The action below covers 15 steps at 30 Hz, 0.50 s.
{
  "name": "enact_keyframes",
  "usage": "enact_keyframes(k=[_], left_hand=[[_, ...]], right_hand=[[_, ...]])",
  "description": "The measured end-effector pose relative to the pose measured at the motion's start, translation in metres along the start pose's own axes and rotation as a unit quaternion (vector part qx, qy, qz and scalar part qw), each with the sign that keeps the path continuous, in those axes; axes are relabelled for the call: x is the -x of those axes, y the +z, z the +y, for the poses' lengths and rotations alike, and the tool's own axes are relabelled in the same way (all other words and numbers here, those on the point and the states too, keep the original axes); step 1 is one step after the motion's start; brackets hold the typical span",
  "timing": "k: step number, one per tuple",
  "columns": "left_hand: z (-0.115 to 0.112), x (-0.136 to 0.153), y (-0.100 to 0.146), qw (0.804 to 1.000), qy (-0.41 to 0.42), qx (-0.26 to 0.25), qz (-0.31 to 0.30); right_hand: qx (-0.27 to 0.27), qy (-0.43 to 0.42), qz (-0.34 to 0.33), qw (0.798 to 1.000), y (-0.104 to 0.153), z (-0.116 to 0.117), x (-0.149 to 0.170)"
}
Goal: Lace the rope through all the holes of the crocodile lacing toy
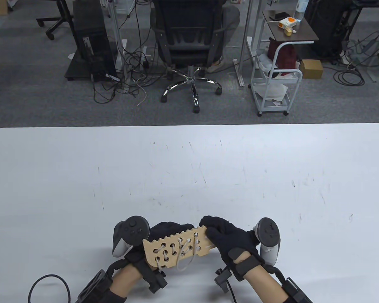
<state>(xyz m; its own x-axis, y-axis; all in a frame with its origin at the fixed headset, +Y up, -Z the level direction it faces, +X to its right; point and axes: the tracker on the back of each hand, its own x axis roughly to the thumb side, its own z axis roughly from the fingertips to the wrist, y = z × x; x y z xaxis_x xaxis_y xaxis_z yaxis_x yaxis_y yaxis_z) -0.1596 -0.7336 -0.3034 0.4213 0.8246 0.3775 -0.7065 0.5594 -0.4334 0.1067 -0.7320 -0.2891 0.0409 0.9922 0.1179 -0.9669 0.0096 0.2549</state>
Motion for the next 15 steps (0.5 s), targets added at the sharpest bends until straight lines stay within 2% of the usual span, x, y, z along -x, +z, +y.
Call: enact_keyframes(k=[15], left_hand=[[-0.0041, -0.0030, 0.0003, 0.999, 0.037, -0.025, 0.002]], right_hand=[[-0.010, -0.014, 0.011, 1.000, 0.0013, 0.0074, 0.0039]])
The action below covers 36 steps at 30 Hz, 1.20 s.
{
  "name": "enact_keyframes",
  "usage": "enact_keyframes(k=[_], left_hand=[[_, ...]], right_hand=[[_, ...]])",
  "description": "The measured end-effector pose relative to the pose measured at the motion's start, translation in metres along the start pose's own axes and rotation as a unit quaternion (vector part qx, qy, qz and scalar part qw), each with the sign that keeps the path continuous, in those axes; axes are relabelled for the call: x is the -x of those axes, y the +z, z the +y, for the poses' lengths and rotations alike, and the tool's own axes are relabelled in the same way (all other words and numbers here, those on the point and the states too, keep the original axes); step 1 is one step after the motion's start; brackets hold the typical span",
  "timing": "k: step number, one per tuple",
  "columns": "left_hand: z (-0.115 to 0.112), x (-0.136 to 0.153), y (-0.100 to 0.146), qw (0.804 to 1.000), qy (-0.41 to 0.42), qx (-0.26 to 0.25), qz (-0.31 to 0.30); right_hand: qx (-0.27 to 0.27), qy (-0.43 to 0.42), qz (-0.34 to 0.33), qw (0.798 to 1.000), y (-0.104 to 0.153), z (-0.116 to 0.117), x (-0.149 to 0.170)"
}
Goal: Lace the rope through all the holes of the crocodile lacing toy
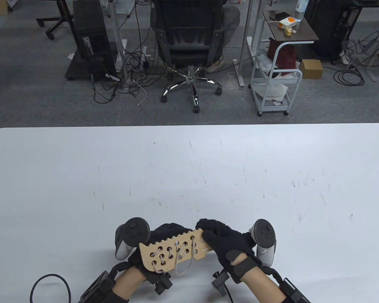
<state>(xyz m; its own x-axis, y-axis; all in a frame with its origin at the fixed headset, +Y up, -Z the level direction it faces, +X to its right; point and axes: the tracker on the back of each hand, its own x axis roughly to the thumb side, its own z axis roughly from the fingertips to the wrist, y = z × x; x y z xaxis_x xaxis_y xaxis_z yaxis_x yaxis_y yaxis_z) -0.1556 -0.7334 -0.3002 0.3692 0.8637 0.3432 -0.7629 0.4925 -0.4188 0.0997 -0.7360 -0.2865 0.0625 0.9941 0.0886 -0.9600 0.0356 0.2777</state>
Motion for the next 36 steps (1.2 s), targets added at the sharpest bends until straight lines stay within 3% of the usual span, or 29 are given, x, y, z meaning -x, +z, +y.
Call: enact_keyframes(k=[13, 22, 36], left_hand=[[0.005, 0.005, 0.000, 1.000, 0.027, -0.008, 0.011], [0.027, 0.010, 0.004, 0.997, 0.036, -0.069, 0.023], [0.051, 0.022, 0.007, 0.992, 0.036, -0.115, 0.036]], right_hand=[[0.023, -0.015, 0.004, 1.000, -0.001, -0.010, -0.001], [0.041, -0.020, 0.004, 0.999, -0.003, -0.020, -0.002], [0.068, -0.027, 0.007, 0.997, -0.005, -0.033, -0.002]])
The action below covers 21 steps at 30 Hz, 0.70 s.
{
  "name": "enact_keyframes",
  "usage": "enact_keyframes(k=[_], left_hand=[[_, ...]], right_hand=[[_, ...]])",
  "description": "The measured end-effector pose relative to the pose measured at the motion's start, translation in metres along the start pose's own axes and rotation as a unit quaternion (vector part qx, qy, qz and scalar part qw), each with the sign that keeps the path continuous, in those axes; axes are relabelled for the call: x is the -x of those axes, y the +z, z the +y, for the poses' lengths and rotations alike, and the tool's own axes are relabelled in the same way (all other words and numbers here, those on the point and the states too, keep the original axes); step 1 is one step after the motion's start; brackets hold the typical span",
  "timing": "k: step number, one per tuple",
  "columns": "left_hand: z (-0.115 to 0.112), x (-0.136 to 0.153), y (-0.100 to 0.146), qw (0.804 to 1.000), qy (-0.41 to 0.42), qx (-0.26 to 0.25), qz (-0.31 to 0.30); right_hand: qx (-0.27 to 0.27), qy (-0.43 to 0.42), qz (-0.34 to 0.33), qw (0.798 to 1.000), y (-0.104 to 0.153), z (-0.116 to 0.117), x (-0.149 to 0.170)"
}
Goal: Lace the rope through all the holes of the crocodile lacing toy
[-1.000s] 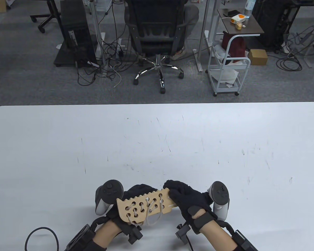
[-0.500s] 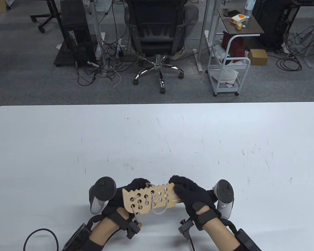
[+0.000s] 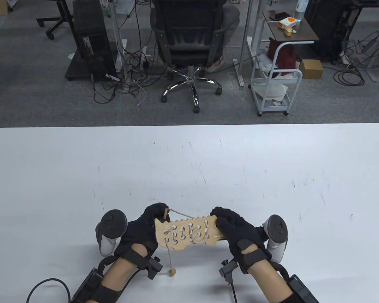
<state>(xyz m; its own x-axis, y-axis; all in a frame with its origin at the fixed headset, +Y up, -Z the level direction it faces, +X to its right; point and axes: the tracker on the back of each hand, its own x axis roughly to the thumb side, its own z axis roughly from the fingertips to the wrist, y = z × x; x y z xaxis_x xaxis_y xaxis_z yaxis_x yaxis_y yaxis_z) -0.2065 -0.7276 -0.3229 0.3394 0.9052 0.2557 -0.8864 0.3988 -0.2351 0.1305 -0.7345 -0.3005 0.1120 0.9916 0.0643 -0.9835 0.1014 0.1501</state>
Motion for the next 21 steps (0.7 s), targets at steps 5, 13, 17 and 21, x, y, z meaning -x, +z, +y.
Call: enact_keyframes(k=[5, 13, 17, 21], left_hand=[[0.007, 0.005, -0.001, 1.000, -0.005, -0.016, 0.004], [0.023, 0.012, -0.001, 0.999, -0.003, -0.045, 0.015], [0.030, 0.016, -0.001, 0.998, -0.004, -0.065, 0.025], [0.040, 0.022, -0.001, 0.995, -0.010, -0.093, 0.038]], right_hand=[[0.006, -0.002, 0.001, 1.000, -0.001, -0.003, 0.000], [0.017, -0.003, 0.003, 1.000, -0.003, -0.008, -0.001], [0.025, -0.004, 0.004, 1.000, -0.004, -0.012, -0.001], [0.033, -0.006, 0.005, 0.999, -0.005, -0.017, 0.000]])
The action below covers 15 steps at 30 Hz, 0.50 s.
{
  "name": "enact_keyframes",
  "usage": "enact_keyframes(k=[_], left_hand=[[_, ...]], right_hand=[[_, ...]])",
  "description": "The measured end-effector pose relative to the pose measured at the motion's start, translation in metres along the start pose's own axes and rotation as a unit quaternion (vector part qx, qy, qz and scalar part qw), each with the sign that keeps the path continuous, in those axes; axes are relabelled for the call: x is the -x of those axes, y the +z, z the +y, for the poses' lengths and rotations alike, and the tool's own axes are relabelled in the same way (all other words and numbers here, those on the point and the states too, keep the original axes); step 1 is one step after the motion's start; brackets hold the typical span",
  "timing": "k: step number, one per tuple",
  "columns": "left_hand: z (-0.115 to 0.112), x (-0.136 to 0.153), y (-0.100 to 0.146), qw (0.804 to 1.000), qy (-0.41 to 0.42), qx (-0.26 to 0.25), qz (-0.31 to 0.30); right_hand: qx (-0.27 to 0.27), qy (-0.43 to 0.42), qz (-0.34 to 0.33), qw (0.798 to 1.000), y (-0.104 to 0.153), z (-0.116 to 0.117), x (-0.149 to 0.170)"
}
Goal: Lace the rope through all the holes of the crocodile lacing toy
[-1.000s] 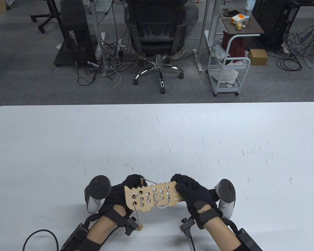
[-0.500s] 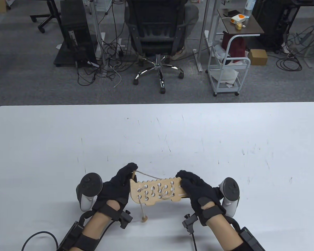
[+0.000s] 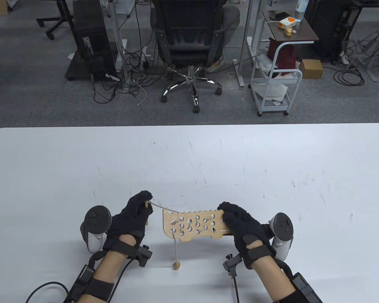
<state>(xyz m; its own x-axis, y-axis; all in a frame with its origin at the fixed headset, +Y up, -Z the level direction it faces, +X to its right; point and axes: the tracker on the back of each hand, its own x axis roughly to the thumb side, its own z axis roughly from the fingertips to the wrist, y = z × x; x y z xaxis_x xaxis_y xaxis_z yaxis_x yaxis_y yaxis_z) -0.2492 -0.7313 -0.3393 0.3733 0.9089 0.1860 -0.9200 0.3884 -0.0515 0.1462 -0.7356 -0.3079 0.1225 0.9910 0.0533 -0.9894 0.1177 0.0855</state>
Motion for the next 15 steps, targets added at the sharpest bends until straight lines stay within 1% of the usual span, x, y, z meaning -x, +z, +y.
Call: enact_keyframes(k=[4, 9, 15], left_hand=[[0.011, 0.006, -0.002, 0.999, -0.002, -0.037, 0.006], [0.017, 0.008, -0.002, 0.998, -0.005, -0.054, 0.008], [0.017, 0.008, -0.002, 0.998, -0.003, -0.059, 0.010]], right_hand=[[0.007, -0.002, 0.002, 1.000, -0.002, -0.004, 0.000], [0.010, 0.004, 0.002, 1.000, -0.002, -0.005, 0.000], [0.010, 0.001, 0.004, 1.000, -0.002, -0.005, 0.001]])
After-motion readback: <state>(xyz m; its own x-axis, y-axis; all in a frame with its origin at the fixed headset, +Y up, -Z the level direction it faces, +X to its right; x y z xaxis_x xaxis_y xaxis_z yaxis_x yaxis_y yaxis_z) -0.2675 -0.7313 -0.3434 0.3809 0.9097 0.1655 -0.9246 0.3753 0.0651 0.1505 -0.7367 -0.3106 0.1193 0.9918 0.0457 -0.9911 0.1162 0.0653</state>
